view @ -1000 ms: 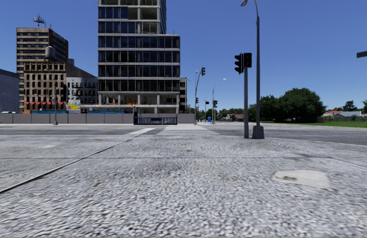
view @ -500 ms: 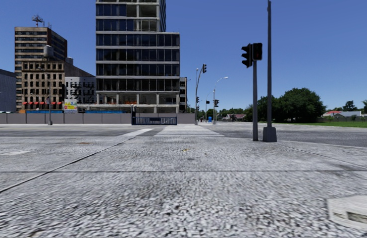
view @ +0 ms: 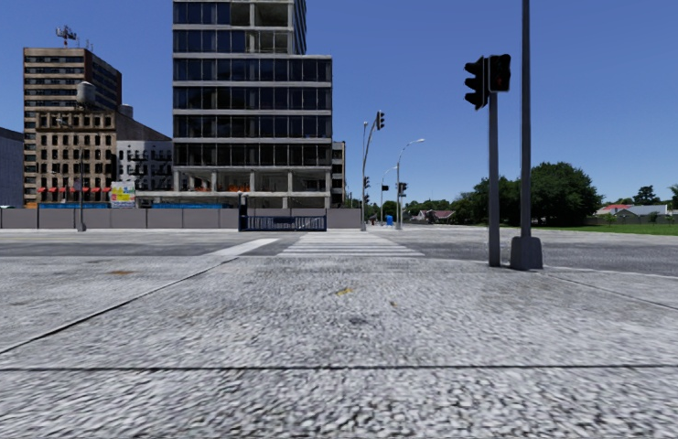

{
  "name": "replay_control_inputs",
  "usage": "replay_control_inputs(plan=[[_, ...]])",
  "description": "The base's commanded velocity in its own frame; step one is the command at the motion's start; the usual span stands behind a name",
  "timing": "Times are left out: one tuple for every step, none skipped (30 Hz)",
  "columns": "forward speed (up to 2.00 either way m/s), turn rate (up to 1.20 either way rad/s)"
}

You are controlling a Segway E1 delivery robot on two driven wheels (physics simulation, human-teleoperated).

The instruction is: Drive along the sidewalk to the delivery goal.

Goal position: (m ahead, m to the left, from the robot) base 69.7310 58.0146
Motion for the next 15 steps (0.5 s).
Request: replay_control_inputs(plan=[[2.0, 0.0], [2.0, 0.0], [2.0, 0.0], [2.0, 0.0], [2.0, 0.0], [2.0, 0.0], [2.0, 0.0], [2.0, 0.0], [2.0, 0.0], [2.0, 0.0], [2.0, 0.0], [2.0, 0.0], [2.0, 0.0], [2.0, 0.0], [2.0, 0.0]])
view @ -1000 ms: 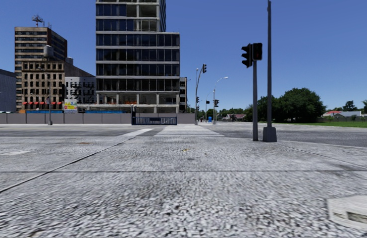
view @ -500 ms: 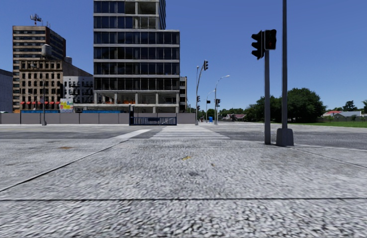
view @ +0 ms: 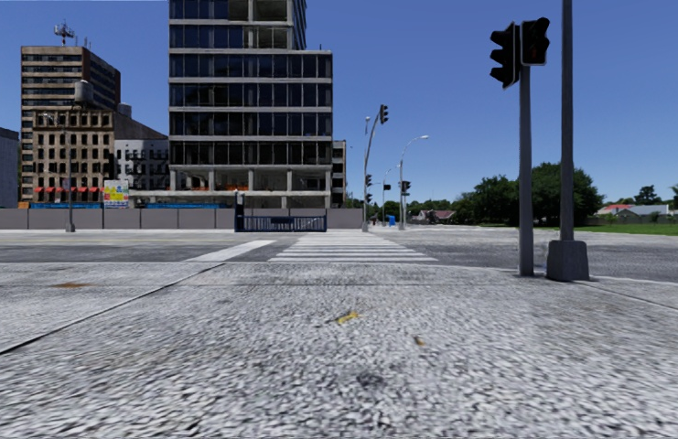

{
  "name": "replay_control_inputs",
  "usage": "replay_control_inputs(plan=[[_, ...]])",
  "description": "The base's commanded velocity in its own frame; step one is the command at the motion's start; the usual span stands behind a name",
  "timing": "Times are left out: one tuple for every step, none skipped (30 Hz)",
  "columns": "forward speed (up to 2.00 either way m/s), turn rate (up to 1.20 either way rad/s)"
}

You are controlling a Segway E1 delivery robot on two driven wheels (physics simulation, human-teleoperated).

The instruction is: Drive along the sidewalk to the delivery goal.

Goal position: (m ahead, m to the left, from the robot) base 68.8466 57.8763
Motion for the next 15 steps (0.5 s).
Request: replay_control_inputs(plan=[[2.0, 0.0], [2.0, 0.0], [2.0, 0.0], [2.0, 0.0], [2.0, 0.0], [2.0, 0.0], [2.0, 0.0], [2.0, 0.0], [2.0, 0.0], [2.0, 0.0], [2.0, 0.0], [2.0, 0.0], [2.0, 0.0], [2.0, 0.0], [2.0, 0.0]])
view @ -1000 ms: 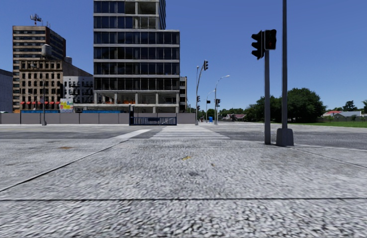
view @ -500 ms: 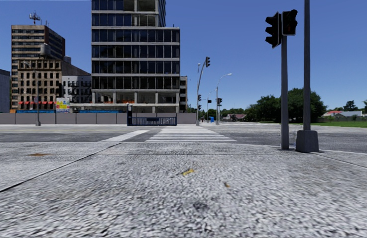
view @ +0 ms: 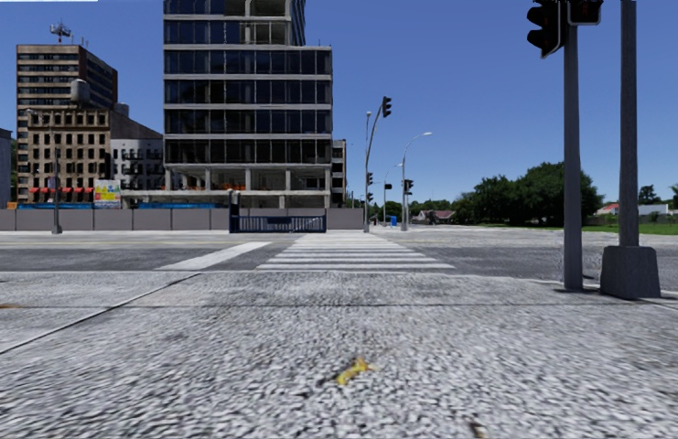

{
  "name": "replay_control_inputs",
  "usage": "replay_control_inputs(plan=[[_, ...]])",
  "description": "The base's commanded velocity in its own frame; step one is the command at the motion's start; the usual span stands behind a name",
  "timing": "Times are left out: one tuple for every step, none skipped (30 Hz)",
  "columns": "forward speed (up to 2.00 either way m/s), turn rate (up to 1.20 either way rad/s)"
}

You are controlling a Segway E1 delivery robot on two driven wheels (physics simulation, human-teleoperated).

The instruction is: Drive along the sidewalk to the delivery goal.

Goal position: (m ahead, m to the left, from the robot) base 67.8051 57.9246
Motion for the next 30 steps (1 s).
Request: replay_control_inputs(plan=[[2.0, 0.0], [2.0, 0.0], [2.0, 0.0], [2.0, 0.0], [2.0, 0.0], [2.0, 0.0], [2.0, 0.0], [2.0, 0.0], [2.0, 0.0], [2.0, -0.02], [2.0, -0.02], [2.0, -0.03], [2.0, -0.04], [2.0, -0.06], [2.0, -0.06], [2.0, -0.1], [2.0, -0.11], [2.0, -0.13], [2.0, -0.13], [2.0, -0.2], [2.0, -0.24], [2.0, -0.27], [2.0, -0.27], [2.0, -0.27], [2.0, -0.27], [2.0, -0.27], [2.0, -0.27], [2.0, -0.27], [2.0, -0.2], [2.0, 0.0]])
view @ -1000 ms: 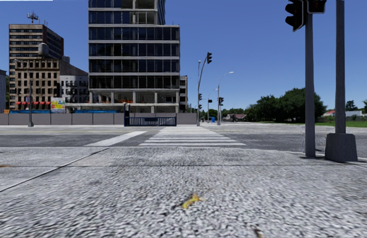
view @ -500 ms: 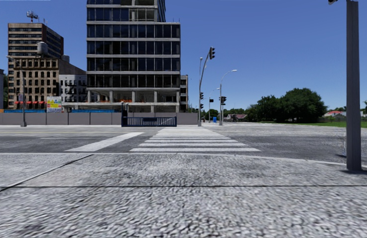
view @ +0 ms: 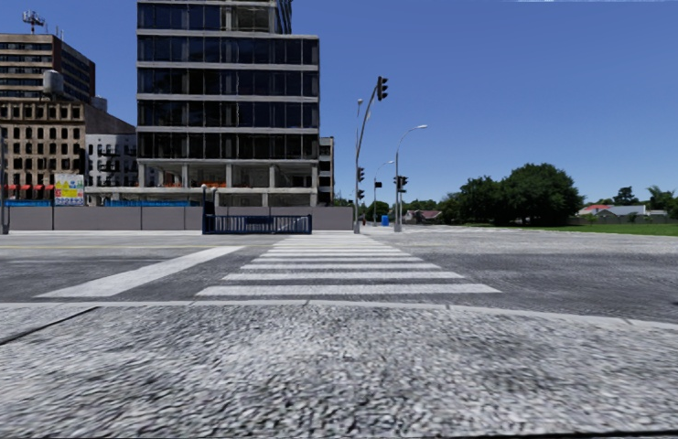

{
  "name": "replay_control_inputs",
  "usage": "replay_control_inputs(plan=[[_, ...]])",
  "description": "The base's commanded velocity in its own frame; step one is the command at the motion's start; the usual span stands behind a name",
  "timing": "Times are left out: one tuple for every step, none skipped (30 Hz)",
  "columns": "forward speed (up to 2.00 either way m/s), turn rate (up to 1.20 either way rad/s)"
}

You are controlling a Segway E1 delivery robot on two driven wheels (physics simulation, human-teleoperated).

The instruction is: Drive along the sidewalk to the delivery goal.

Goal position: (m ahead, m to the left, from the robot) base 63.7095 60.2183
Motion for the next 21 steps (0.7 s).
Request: replay_control_inputs(plan=[[2.0, 0.0], [2.0, 0.0], [2.0, 0.0], [2.0, 0.0], [2.0, 0.0], [2.0, 0.0], [2.0, 0.0], [2.0, 0.0], [2.0, 0.0], [2.0, 0.0], [2.0, 0.0], [2.0, 0.0], [2.0, 0.0], [2.0, 0.0], [2.0, 0.0], [2.0, 0.0], [2.0, 0.0], [2.0, 0.0], [2.0, 0.0], [2.0, 0.0], [2.0, 0.0]])
